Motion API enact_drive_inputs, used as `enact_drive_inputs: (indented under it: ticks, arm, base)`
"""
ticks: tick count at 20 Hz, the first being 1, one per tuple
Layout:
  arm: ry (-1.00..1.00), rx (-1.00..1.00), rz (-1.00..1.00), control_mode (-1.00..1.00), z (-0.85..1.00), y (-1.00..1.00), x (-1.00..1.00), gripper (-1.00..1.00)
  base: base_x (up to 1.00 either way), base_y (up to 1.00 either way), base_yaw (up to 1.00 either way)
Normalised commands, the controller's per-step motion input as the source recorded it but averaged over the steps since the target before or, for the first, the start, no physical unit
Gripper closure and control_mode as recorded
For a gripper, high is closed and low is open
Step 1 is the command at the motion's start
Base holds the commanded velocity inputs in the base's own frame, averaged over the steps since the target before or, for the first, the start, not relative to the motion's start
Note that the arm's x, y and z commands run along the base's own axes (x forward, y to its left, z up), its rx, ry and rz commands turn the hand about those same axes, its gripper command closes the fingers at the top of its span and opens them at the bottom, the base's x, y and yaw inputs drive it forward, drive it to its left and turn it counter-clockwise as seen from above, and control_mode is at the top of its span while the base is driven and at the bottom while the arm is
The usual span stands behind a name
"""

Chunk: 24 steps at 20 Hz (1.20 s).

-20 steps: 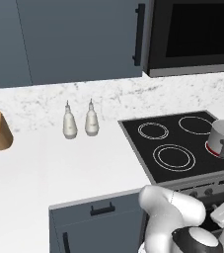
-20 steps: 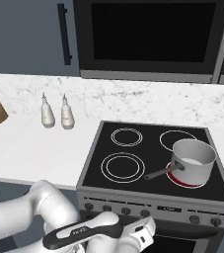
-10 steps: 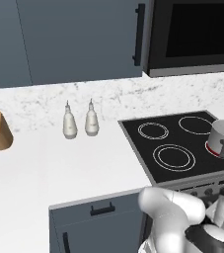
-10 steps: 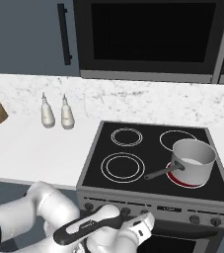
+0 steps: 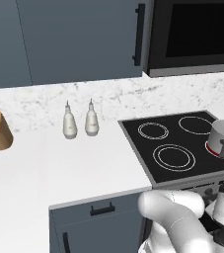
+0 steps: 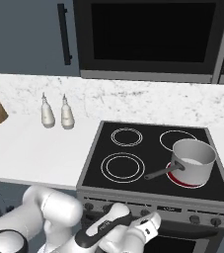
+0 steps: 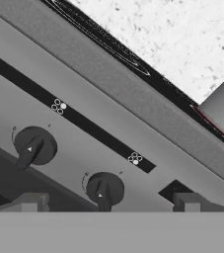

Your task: Turn off the front right burner of the stove.

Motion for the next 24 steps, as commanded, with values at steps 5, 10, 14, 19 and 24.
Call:
enact_drive_inputs:
  ticks: [5, 10, 14, 19, 24]
  arm:
    - [0.0, 0.0, 0.0, -1.0, -0.25, -0.02, 0.15, -1.0]
    - [0.0, 0.0, 0.0, -1.0, -0.08, 0.01, 0.18, -1.0]
    - [-0.02, 0.02, 0.0, -1.0, 0.0, 0.0, 0.13, -1.0]
    - [0.0, 0.02, 0.0, -1.0, -0.02, -0.04, 0.09, -1.0]
    - [0.0, 0.01, 0.0, -1.0, -0.09, -0.02, 0.11, -1.0]
  base:
    - [0.0, 0.0, 0.0]
    - [0.0, 0.0, 0.0]
    - [0.0, 0.0, 0.0]
    - [0.0, 0.0, 0.0]
    - [0.0, 0.0, 0.0]
